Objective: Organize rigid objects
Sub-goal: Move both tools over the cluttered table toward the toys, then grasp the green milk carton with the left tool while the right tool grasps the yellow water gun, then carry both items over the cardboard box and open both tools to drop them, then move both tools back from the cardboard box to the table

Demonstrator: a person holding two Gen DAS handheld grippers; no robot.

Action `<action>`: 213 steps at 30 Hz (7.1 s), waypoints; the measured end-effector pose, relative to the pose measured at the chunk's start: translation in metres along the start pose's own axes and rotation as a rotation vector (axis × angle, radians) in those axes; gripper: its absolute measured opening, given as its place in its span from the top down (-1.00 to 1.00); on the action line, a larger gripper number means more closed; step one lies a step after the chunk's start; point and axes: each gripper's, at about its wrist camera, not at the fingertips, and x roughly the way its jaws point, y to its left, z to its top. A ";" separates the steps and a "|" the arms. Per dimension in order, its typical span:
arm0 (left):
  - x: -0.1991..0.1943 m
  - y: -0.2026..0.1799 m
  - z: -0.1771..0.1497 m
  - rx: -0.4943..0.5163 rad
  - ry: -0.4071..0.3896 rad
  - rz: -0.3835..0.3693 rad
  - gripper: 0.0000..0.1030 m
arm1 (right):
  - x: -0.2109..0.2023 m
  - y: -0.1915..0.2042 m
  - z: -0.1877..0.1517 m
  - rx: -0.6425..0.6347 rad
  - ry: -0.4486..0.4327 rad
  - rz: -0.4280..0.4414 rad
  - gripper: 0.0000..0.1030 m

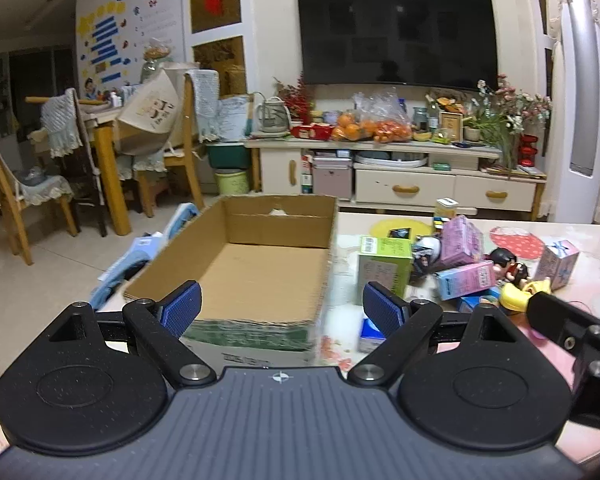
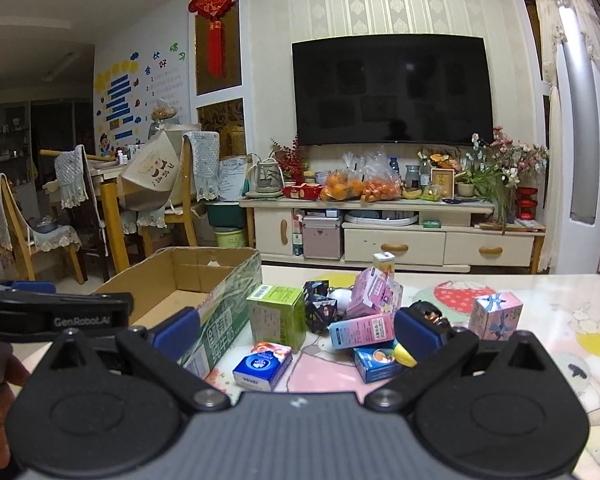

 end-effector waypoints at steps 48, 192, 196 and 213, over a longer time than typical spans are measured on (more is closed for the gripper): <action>0.060 -0.005 0.014 0.230 0.130 -0.053 -1.00 | 0.153 -0.156 -0.062 0.083 0.333 -0.165 -0.99; 0.070 0.108 0.076 -0.068 0.123 0.103 -1.00 | 0.143 0.051 -0.038 -0.247 0.183 0.178 -0.64; 0.067 0.105 0.075 -0.059 0.110 0.069 -1.00 | 0.147 0.033 -0.043 -0.218 0.182 0.129 -0.64; 0.050 0.053 0.062 0.059 0.076 -0.169 -1.00 | 0.145 -0.062 -0.042 -0.053 0.151 -0.095 -0.84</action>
